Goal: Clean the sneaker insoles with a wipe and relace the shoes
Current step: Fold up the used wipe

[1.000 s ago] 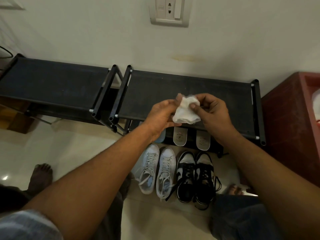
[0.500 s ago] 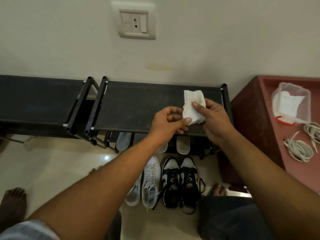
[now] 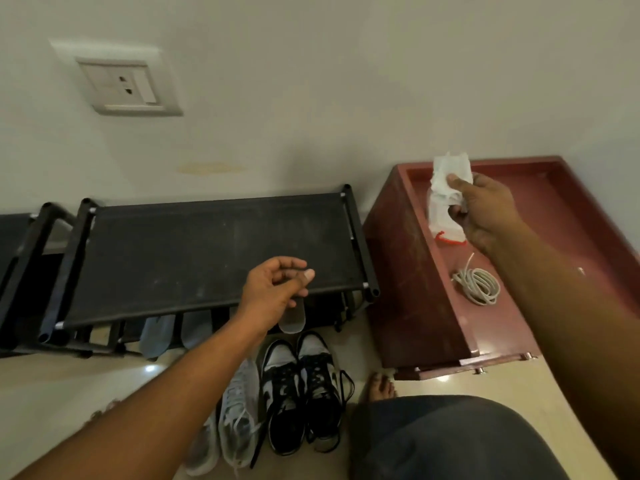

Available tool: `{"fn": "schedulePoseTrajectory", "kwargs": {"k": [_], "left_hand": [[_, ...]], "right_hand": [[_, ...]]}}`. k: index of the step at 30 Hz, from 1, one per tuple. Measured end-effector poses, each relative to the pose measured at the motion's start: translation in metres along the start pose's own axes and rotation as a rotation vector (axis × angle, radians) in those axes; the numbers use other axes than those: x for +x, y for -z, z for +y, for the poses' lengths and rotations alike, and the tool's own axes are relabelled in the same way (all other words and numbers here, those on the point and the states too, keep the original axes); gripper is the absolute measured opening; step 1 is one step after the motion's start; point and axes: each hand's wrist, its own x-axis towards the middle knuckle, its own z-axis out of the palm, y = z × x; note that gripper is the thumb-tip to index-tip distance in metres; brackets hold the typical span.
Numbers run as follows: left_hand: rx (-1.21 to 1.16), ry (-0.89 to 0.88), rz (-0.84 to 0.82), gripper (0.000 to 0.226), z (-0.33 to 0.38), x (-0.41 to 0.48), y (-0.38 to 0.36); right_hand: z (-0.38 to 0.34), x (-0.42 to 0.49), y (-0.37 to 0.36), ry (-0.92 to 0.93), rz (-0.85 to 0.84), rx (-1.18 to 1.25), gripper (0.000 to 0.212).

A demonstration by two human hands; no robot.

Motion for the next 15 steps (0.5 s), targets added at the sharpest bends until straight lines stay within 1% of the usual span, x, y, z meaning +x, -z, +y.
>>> {"fn": "schedulePoseTrajectory", "kwargs": {"k": [3, 5, 7, 9, 12, 15], "left_hand": [[0.015, 0.005, -0.014, 0.019, -0.005, 0.001, -0.001], [0.012, 0.007, -0.009, 0.017, -0.005, 0.002, -0.001], [0.015, 0.006, -0.011, 0.017, -0.004, 0.002, -0.003], [0.017, 0.007, -0.02, 0.017, -0.003, 0.002, -0.006], [0.013, 0.01, -0.031, 0.018, -0.003, 0.001, -0.008], [-0.01, 0.013, -0.046, 0.02, 0.0, 0.001, -0.009]], "right_hand": [[0.001, 0.03, 0.025, -0.019, 0.14, -0.128, 0.016], [0.01, 0.049, 0.038, -0.059, 0.188, -0.201, 0.017], [0.02, 0.064, 0.046, -0.113, 0.193, -0.252, 0.014], [0.027, 0.076, 0.046, -0.149, 0.181, -0.286, 0.008], [0.029, 0.089, 0.04, -0.151, 0.174, -0.344, 0.026], [0.031, 0.093, 0.032, -0.199, 0.143, -0.457, 0.032]]}}
